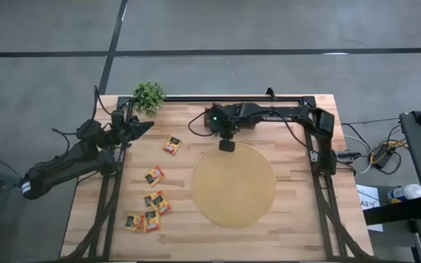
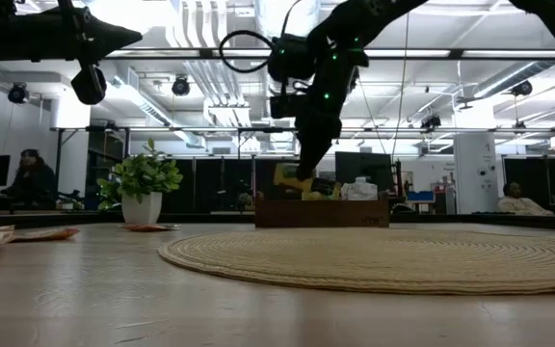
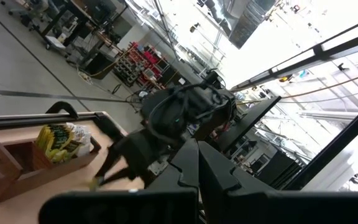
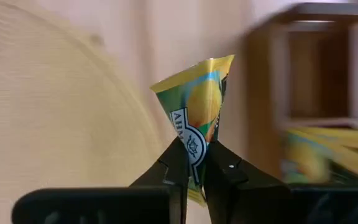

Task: Pick & Place Tea
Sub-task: Put the yellow tea bag into the middle section of the wooden organizer

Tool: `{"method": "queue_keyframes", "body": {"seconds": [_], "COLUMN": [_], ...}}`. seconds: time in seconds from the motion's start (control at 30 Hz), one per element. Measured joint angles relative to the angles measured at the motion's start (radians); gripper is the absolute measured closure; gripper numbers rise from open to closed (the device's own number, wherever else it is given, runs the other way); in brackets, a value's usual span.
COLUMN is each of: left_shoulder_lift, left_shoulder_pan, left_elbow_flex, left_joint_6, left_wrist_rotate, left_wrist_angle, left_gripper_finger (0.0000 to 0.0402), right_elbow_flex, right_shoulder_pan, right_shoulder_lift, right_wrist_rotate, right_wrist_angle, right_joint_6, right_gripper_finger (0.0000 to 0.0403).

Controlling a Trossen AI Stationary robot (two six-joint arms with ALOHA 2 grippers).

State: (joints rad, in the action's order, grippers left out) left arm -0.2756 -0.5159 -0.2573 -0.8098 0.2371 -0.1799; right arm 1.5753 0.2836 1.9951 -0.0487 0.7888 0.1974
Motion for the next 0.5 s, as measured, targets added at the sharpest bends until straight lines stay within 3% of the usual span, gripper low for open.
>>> {"method": "queue_keyframes", "body": {"seconds": [0.2, 0.5], "left_shoulder_lift": [0.000, 0.001], "left_shoulder_pan": [0.000, 0.000], "left_elbow_flex": [0.000, 0.000], "left_joint_6": [0.000, -0.001], "left_wrist_rotate": [0.000, 0.001], "left_wrist_angle": [0.000, -0.005], "left_gripper_finger": [0.0401, 0.0401], "right_elbow_flex": [-0.003, -0.029], "right_shoulder_pan": [0.031, 0.121], "right_shoulder_lift": [-0.049, -0.054], "right_wrist_rotate": [-0.181, -0.245], "right_wrist_angle": [0.013, 0.027], "right_joint_6": [0.008, -0.017], "right_gripper_finger": [0.0375, 0.0375]}}
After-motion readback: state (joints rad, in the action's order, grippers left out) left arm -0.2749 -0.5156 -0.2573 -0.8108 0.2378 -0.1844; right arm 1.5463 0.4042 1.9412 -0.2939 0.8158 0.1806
